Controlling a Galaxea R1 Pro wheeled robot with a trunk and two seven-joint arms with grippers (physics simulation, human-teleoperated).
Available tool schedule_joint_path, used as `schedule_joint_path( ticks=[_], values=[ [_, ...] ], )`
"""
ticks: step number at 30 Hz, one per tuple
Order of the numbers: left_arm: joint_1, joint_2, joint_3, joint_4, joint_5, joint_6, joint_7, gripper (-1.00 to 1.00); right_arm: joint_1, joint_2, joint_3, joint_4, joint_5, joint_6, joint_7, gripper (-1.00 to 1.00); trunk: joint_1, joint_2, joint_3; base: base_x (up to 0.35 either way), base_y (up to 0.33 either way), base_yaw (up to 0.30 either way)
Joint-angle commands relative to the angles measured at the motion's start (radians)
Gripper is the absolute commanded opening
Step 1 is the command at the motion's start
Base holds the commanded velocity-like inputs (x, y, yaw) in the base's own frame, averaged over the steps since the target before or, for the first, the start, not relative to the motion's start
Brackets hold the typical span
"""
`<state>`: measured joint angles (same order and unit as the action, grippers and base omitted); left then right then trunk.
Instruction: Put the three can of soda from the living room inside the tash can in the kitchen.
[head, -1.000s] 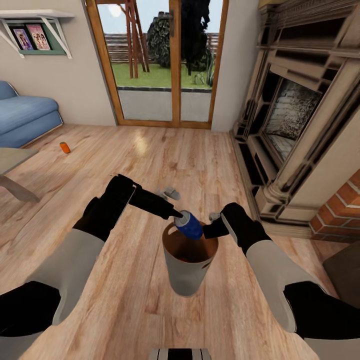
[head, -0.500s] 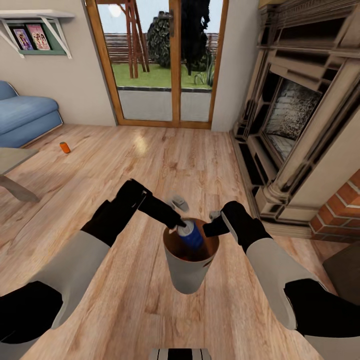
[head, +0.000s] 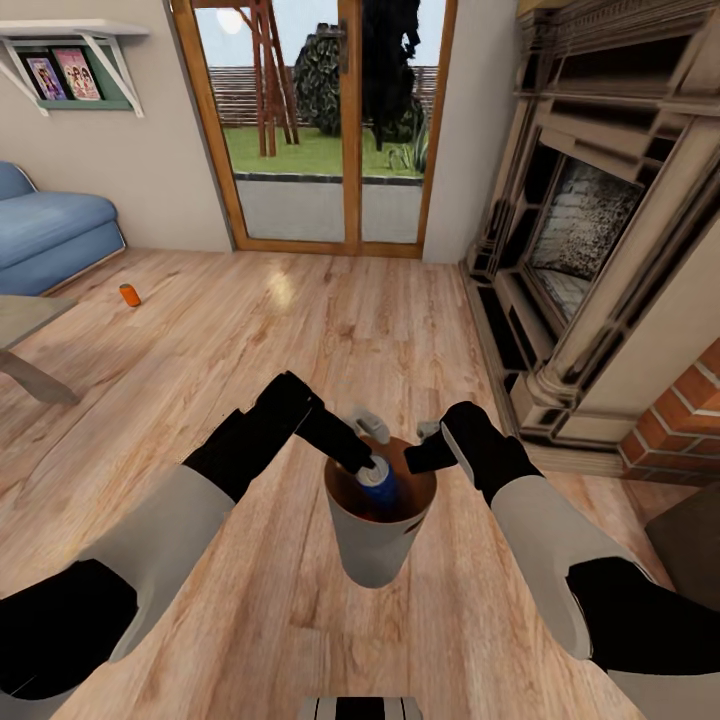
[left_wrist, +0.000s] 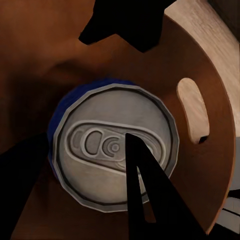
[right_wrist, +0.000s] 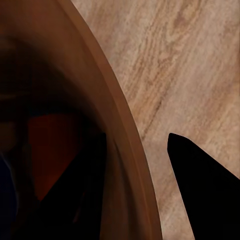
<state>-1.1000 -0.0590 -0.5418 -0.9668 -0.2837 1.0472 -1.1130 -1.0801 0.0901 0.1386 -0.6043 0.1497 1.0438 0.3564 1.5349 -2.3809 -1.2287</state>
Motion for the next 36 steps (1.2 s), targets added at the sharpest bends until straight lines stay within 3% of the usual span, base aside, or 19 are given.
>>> schedule_joint_path(
  ticks=[1, 6, 14, 15, 31, 34, 36],
  values=[
    [0.0, -0.007, -0.005, 0.004, 0.0, 0.0, 0.014, -1.0, 0.0, 0.0, -0.001, 0.0, -0.025, 0.003, 0.0, -1.0, 0.0, 0.0, 0.0, 0.0, 0.0, 0.0],
    [0.0, -0.03, -0.019, 0.032, 0.001, 0.0, 0.04, -1.0, -0.001, 0.002, 0.001, 0.0, -0.025, 0.003, 0.0, -1.0, 0.0, 0.0, 0.0, 0.0, 0.0, 0.0],
    [0.0, -0.038, -0.038, 0.041, 0.0, 0.0, 0.046, -1.0, -0.001, 0.002, 0.002, 0.0, -0.025, 0.003, 0.0, -1.0, 0.0, 0.0, 0.0, 0.0, 0.0, 0.0],
    [0.0, -0.039, -0.039, 0.041, 0.0, 0.0, 0.046, 1.0, -0.001, 0.002, 0.002, 0.001, -0.025, 0.003, 0.0, -1.0, 0.0, 0.0, 0.0, 0.0, 0.0, 0.0],
    [0.002, -0.029, -0.041, 0.02, 0.005, 0.0, 0.068, 1.0, -0.001, -0.001, 0.003, 0.007, -0.025, 0.003, 0.0, -1.0, 0.0, 0.0, 0.0, 0.0, 0.0, 0.0],
    [0.002, -0.025, -0.038, -0.066, 0.011, 0.0, 0.061, 1.0, 0.0, -0.002, 0.003, 0.007, -0.025, 0.003, 0.0, -1.0, 0.0, 0.0, 0.0, 0.0, 0.0, 0.0],
    [0.013, -0.002, -0.032, -0.174, 0.017, 0.0, 0.045, 1.0, 0.0, -0.004, 0.002, 0.014, -0.025, 0.003, 0.0, -1.0, 0.0, 0.0, 0.0, 0.0, 0.0, 0.0]
  ],
)
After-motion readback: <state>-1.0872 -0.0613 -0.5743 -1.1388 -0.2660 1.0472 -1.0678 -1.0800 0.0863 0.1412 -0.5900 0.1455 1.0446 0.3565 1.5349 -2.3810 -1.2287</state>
